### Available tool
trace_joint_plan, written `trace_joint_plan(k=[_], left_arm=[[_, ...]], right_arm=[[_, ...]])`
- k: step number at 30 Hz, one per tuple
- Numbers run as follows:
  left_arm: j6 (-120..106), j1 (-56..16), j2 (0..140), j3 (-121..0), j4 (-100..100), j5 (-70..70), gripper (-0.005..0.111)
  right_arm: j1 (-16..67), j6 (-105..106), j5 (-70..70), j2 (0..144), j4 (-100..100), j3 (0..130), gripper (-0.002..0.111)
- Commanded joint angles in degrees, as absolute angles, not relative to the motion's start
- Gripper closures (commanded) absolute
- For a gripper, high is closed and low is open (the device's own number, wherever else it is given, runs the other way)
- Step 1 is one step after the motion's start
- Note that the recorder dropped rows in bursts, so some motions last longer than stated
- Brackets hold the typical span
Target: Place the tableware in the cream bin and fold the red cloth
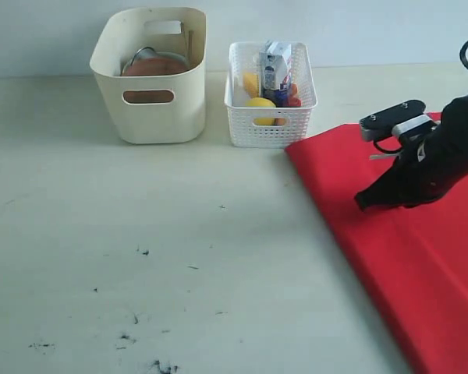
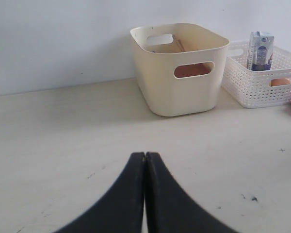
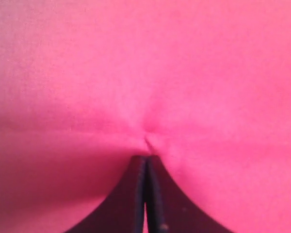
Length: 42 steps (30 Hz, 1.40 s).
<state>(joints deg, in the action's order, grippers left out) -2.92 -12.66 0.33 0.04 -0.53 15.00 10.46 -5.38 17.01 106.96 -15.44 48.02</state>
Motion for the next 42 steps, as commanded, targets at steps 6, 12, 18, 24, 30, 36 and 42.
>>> trace_joint_plan(k=[6, 12, 18, 24, 30, 36, 42], left_arm=[[-3.1, -12.5, 0.0, 0.0, -0.6, 15.2, 0.104], [-3.1, -12.5, 0.0, 0.0, -0.6, 15.2, 0.104], [-3.1, -12.5, 0.0, 0.0, -0.6, 15.2, 0.104], [-3.1, -12.5, 0.0, 0.0, -0.6, 15.2, 0.104], [-3.1, -12.5, 0.0, 0.0, -0.6, 15.2, 0.104], [-3.1, -12.5, 0.0, 0.0, -0.6, 15.2, 0.104], [-3.1, -12.5, 0.0, 0.0, -0.6, 15.2, 0.104]], right_arm=[[2.8, -9.2, 13.4, 108.1, -16.7, 47.2, 0.108], [0.6, -10.5, 11.2, 107.5, -16.5, 47.2, 0.108], [1.0, -10.6, 11.7, 102.4, -12.5, 47.2, 0.108], [1.8, -9.1, 10.3, 103.8, -8.7, 47.2, 0.108], [7.4, -7.1, 3.4, 109.3, -9.1, 48.2, 0.108], [8.0, -7.1, 5.2, 117.3, -9.1, 57.4, 0.108], [8.3, -6.6, 11.2, 124.6, -9.1, 70.0, 0.108]])
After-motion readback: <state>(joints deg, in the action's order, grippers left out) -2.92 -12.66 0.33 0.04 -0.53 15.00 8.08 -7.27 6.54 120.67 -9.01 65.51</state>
